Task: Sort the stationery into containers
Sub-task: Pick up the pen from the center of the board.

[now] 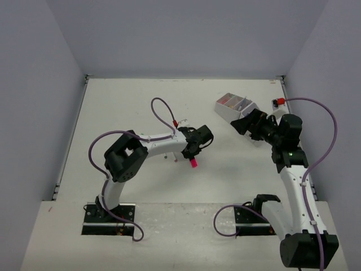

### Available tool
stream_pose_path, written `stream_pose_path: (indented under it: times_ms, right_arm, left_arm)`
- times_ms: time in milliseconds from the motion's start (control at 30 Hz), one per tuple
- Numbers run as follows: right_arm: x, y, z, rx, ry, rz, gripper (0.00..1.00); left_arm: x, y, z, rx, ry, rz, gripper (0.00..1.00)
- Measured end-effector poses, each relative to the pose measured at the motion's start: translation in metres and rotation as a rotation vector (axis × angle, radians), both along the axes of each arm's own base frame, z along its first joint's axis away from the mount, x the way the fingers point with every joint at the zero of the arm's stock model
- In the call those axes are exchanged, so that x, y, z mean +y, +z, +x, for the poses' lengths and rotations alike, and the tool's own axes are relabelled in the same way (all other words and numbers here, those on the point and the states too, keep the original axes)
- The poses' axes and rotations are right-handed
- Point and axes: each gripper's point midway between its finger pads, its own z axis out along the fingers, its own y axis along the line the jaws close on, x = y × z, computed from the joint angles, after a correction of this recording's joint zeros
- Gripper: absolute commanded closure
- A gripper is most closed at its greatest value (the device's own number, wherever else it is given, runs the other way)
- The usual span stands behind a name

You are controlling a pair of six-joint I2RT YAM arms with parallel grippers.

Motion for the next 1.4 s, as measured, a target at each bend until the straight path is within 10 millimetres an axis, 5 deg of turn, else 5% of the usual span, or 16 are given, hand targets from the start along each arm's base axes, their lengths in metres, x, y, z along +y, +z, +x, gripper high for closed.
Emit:
stream_pose_path:
  times_ms: [167,333,467,600,833,1100,1333,1400]
  right_arm:
    - [0.056,-0.022,-0.025,0.015,0.232,0.032,0.01]
    - [0.094,-0.063,-0.056,0.084,0.372,-0.009,0.01]
    - [0.121,-0.076,-0.074,0.087,0.45,-0.074,0.02]
    - [0.126,-0.086,-0.071,0.087,0.42,-0.134,0.02]
    - [0.138,-0.107,-0.075,0.091,0.426,-0.256,0.06]
    - [0.143,-0.116,-0.067,0.088,0.407,-0.333,0.4]
    - [0.151,-0.117,-0.066,0.085,0.425,-0.347,0.48]
    - [0.153,-0.116,-0.065,0.079,0.429,-0.343,0.62]
  left_arm:
    - [0.005,0.012,-0.003,-0.018,-0.006,-0.032,1.0]
    - [0.008,0.044,-0.005,-0.062,-0.011,-0.096,1.0]
    - [0.004,0.082,-0.007,-0.12,-0.022,-0.184,1.0]
    - [-0.009,0.112,-0.009,-0.174,-0.042,-0.269,1.0]
    - [-0.012,0.109,-0.016,-0.167,-0.061,-0.279,1.0]
    - [-0.013,0.129,-0.021,-0.197,-0.091,-0.313,1.0]
    - [-0.017,0.143,-0.023,-0.22,-0.103,-0.35,1.0]
    - [-0.018,0.142,-0.024,-0.219,-0.107,-0.35,1.0]
